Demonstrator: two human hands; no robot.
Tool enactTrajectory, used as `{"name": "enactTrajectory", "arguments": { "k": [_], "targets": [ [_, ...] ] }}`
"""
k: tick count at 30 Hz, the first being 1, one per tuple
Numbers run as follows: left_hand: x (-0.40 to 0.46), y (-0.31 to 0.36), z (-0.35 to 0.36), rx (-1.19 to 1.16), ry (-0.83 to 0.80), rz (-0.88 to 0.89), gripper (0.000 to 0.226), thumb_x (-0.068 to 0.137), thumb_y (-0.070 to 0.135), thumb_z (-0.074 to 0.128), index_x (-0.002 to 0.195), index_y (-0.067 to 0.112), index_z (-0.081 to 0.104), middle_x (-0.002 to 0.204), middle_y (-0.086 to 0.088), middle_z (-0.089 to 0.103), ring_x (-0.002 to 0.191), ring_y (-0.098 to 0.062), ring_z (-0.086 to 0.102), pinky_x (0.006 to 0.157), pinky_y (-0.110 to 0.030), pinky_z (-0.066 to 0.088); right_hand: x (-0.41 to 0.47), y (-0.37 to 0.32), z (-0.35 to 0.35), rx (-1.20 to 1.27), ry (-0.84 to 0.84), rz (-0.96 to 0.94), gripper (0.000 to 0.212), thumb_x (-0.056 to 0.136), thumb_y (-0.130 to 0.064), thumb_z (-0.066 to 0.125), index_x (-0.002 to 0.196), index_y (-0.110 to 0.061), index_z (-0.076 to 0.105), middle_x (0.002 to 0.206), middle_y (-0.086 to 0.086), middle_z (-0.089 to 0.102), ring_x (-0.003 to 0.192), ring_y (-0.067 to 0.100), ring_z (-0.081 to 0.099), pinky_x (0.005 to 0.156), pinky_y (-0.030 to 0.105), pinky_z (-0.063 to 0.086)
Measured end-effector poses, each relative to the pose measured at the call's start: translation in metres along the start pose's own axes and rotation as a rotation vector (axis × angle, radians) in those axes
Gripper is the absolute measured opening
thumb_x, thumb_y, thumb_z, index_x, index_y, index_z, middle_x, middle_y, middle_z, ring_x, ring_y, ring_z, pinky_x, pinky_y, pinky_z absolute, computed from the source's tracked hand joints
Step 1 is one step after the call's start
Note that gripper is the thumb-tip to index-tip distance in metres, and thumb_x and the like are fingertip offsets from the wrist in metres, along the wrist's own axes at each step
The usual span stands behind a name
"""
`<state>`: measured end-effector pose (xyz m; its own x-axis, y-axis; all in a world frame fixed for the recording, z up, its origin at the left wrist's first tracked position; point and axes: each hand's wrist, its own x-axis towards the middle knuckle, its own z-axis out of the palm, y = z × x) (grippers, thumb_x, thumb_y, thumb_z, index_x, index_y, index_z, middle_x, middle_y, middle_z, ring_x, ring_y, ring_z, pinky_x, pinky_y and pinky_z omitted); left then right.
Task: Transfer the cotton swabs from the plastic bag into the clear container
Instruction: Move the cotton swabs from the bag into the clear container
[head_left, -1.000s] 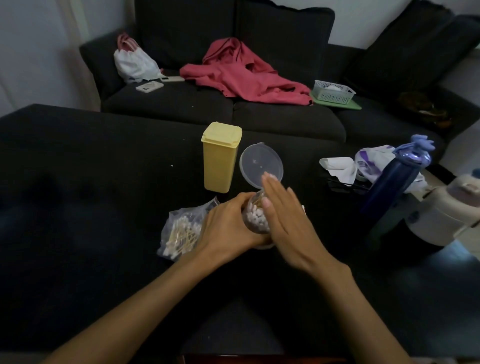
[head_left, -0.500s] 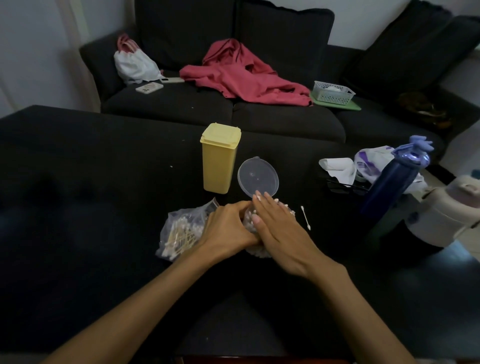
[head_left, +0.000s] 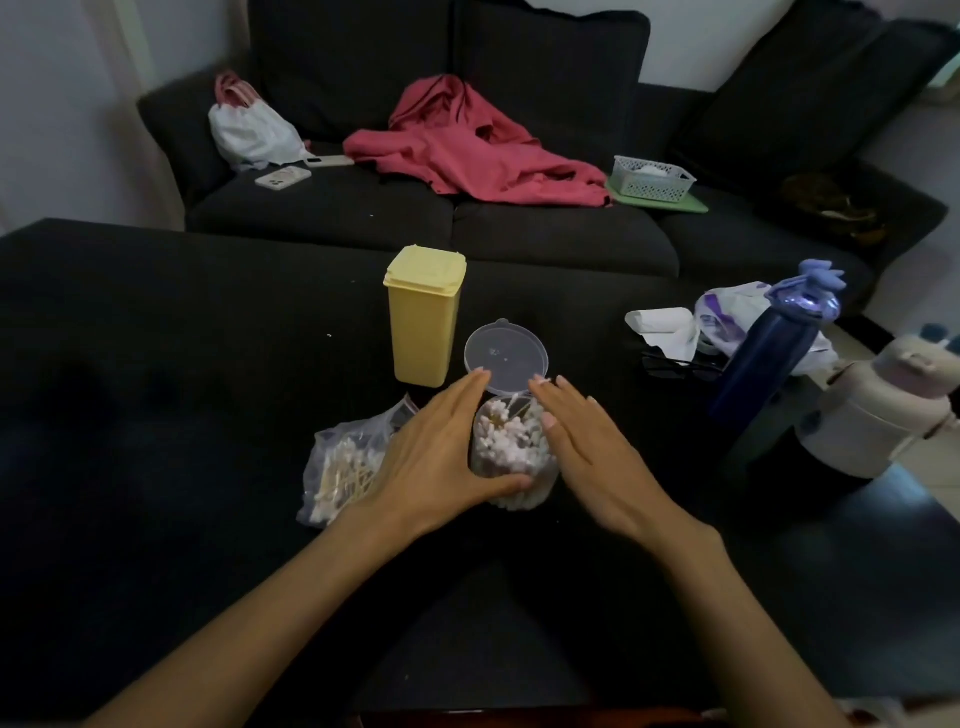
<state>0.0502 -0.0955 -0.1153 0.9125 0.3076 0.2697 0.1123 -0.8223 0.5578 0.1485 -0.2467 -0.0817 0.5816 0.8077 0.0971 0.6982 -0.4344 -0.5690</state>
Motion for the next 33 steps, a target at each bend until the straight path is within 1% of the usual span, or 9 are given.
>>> {"name": "enactTrajectory", "arguments": {
  "k": [5, 8, 12, 17, 21, 23, 26, 30, 33],
  "targets": [
    [-0.005, -0.002, 0.003, 0.302, -0.07, 0.192, 0.078, 0.091, 0.06, 0.034, 0.147, 0.025, -0.007, 0.159, 0.005, 0.0, 0.14, 0.001, -0.006, 0.111, -0.018, -0.006, -0.001, 0.004, 0.007, -0.258, -0.076, -0.058, 0.047, 0.102, -0.038, 0.019, 0.147, -0.027, 0.023, 0.156, -0.011, 0.018, 0.133, -0.011, -0.004, 0.11, 0.019, -0.01],
    [-0.002, -0.001, 0.002, 0.347, -0.073, 0.216, 0.072, 0.092, 0.059, 0.03, 0.15, 0.024, 0.005, 0.159, 0.005, 0.008, 0.144, -0.004, 0.001, 0.111, -0.02, -0.009, 0.0, 0.0, 0.005, -0.286, 0.048, -0.096, 0.04, 0.101, -0.035, 0.029, 0.136, -0.026, 0.046, 0.144, -0.008, 0.043, 0.138, 0.002, 0.022, 0.111, 0.022, 0.007],
    [0.0, 0.003, -0.001, 0.385, -0.066, 0.231, 0.071, 0.093, 0.06, 0.032, 0.151, 0.024, 0.012, 0.158, 0.005, 0.016, 0.145, -0.006, 0.005, 0.11, -0.022, -0.011, 0.01, -0.005, 0.0, -0.106, 0.342, -0.026, 0.022, 0.093, -0.031, 0.053, 0.108, -0.019, 0.065, 0.102, -0.001, 0.064, 0.099, 0.009, 0.057, 0.084, 0.021, 0.043],
    [0.0, 0.002, 0.002, 0.361, -0.119, 0.184, 0.071, 0.094, 0.058, 0.031, 0.151, 0.024, 0.004, 0.159, 0.006, 0.006, 0.145, -0.006, -0.003, 0.114, -0.027, -0.008, 0.024, -0.006, 0.003, 0.115, 0.334, 0.087, 0.028, 0.085, -0.014, 0.064, 0.108, -0.022, 0.05, 0.076, -0.007, 0.063, 0.075, 0.003, 0.063, 0.073, 0.023, 0.053],
    [0.006, 0.004, 0.004, 0.134, -0.127, 0.116, 0.082, 0.092, 0.05, 0.047, 0.15, 0.022, -0.005, 0.159, 0.006, 0.0, 0.143, -0.001, -0.004, 0.111, -0.017, -0.006, 0.032, -0.002, 0.002, 0.163, 0.337, 0.093, 0.037, 0.073, -0.014, 0.074, 0.103, -0.027, 0.056, 0.08, -0.006, 0.059, 0.078, 0.01, 0.056, 0.074, 0.029, 0.046],
    [0.009, 0.005, 0.001, 0.023, -0.131, 0.092, 0.094, 0.087, 0.049, 0.057, 0.151, 0.021, -0.005, 0.159, 0.006, 0.001, 0.143, -0.001, -0.002, 0.111, -0.018, -0.005, 0.032, -0.004, -0.001, 0.24, 0.339, 0.127, 0.017, 0.081, -0.027, 0.069, 0.096, -0.02, 0.065, 0.083, -0.004, 0.062, 0.079, 0.009, 0.058, 0.073, 0.026, 0.047],
    [0.012, 0.003, -0.013, 0.021, -0.107, 0.07, 0.104, 0.075, 0.058, 0.066, 0.151, 0.027, 0.001, 0.159, 0.009, 0.0, 0.144, -0.003, -0.004, 0.113, -0.026, -0.001, 0.027, -0.005, -0.004, 0.213, 0.374, 0.137, 0.026, 0.087, -0.039, 0.059, 0.072, -0.021, 0.07, 0.083, -0.006, 0.065, 0.083, 0.009, 0.062, 0.075, 0.026, 0.049],
    [-0.002, -0.001, -0.054, 0.013, 0.089, -0.05, 0.07, 0.08, 0.053, 0.063, 0.141, 0.037, 0.033, 0.151, 0.016, 0.025, 0.139, -0.003, 0.019, 0.11, -0.033, 0.021, 0.021, -0.014, -0.002, 0.075, 0.372, 0.034, 0.014, 0.083, -0.035, 0.065, 0.09, -0.024, 0.071, 0.094, -0.015, 0.062, 0.092, 0.001, 0.056, 0.08, 0.023, 0.047],
    [-0.017, -0.014, -0.083, 0.041, 0.248, -0.197, 0.038, 0.088, 0.04, 0.059, 0.125, 0.035, 0.052, 0.129, 0.015, 0.052, 0.119, -0.001, 0.044, 0.093, -0.027, 0.039, 0.016, -0.02, 0.0, -0.12, 0.441, 0.042, 0.018, 0.085, -0.031, 0.065, 0.097, -0.021, 0.073, 0.104, -0.008, 0.068, 0.096, 0.006, 0.059, 0.082, 0.027, 0.05]
  ]
}}
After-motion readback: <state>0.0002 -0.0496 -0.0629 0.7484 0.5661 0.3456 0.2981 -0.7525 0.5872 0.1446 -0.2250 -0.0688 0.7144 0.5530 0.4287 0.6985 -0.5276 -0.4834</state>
